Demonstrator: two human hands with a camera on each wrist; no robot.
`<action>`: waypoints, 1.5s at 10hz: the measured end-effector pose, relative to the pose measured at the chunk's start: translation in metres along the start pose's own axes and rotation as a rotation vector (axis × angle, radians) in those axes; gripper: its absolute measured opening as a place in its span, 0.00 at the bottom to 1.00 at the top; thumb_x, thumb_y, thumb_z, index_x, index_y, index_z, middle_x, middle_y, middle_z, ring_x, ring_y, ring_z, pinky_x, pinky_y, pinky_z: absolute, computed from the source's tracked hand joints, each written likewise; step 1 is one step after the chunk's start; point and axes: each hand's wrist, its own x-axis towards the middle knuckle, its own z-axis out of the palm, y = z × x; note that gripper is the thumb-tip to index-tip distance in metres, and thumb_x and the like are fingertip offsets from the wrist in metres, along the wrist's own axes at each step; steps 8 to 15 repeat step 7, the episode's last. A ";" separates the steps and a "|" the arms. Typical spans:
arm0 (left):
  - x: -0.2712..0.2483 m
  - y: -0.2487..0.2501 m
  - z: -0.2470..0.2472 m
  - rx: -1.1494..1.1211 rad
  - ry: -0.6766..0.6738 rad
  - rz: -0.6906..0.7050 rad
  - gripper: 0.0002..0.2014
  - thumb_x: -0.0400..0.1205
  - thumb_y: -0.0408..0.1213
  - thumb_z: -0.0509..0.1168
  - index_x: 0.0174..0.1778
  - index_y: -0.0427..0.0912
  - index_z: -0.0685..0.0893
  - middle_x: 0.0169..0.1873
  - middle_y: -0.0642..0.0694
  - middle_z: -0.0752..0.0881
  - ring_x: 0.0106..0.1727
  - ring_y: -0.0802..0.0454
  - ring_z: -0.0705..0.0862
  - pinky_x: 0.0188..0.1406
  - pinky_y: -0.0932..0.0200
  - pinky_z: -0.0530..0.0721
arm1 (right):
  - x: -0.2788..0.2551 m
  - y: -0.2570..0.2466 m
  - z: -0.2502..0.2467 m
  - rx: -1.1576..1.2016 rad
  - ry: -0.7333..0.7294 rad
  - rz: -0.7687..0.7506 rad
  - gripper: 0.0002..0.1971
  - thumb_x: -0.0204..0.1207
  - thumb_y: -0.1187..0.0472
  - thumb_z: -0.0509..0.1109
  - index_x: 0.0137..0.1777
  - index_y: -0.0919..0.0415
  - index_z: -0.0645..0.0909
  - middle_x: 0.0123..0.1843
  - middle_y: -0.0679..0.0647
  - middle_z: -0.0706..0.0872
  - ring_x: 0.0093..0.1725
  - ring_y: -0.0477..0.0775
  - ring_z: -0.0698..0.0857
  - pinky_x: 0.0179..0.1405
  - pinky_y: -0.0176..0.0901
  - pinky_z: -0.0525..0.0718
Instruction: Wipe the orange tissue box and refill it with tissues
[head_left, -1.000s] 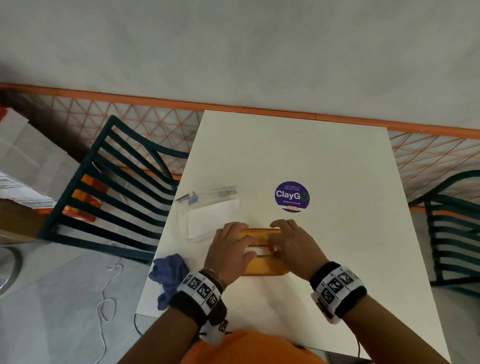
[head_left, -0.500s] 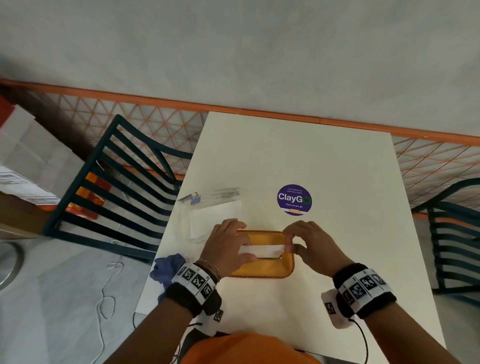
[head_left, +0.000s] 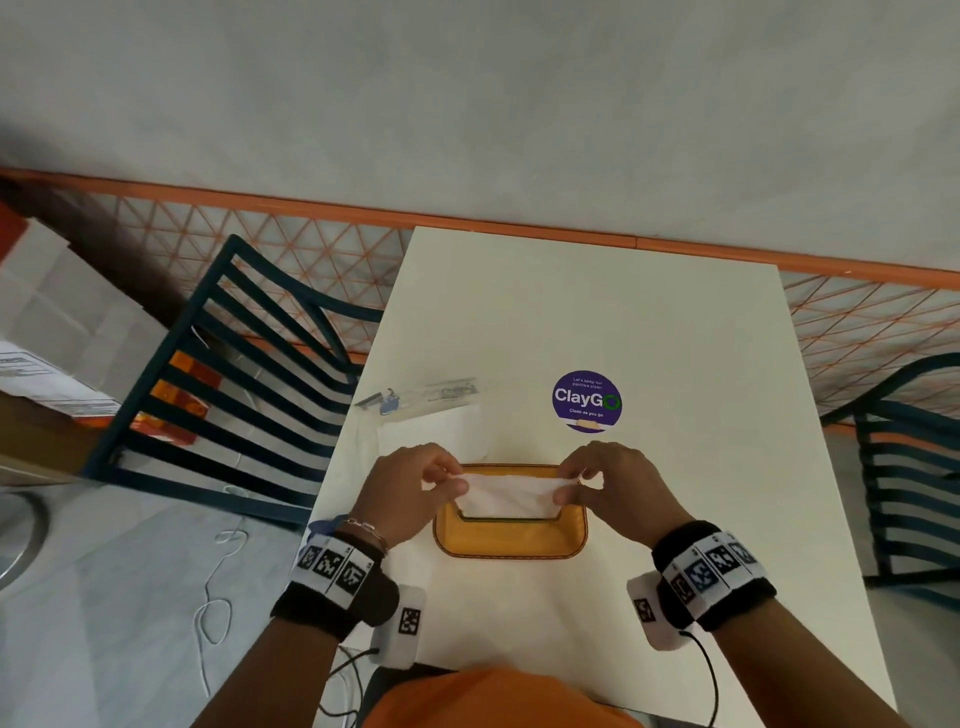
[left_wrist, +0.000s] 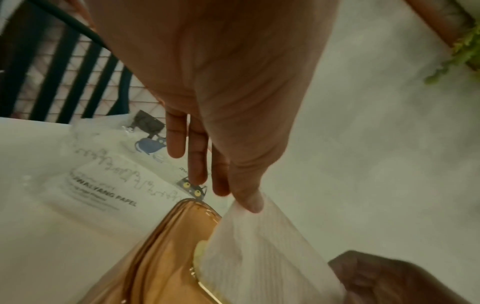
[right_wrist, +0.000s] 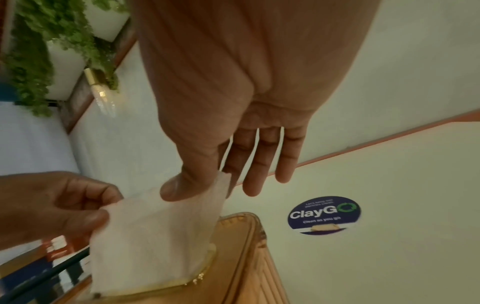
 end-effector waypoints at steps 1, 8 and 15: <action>-0.013 -0.012 0.007 -0.124 0.030 -0.158 0.22 0.76 0.58 0.77 0.63 0.59 0.81 0.53 0.61 0.85 0.51 0.60 0.86 0.49 0.60 0.85 | -0.006 0.017 0.002 0.169 -0.014 0.197 0.25 0.68 0.51 0.85 0.65 0.44 0.83 0.57 0.40 0.86 0.48 0.40 0.87 0.47 0.36 0.83; -0.042 -0.022 0.045 -0.289 -0.019 -0.388 0.21 0.82 0.54 0.72 0.69 0.57 0.79 0.61 0.55 0.86 0.59 0.55 0.84 0.59 0.56 0.84 | -0.050 0.039 0.017 0.217 -0.049 0.375 0.24 0.74 0.42 0.78 0.67 0.48 0.82 0.55 0.40 0.88 0.49 0.39 0.87 0.50 0.32 0.81; -0.042 -0.022 0.045 -0.289 -0.019 -0.388 0.21 0.82 0.54 0.72 0.69 0.57 0.79 0.61 0.55 0.86 0.59 0.55 0.84 0.59 0.56 0.84 | -0.050 0.039 0.017 0.217 -0.049 0.375 0.24 0.74 0.42 0.78 0.67 0.48 0.82 0.55 0.40 0.88 0.49 0.39 0.87 0.50 0.32 0.81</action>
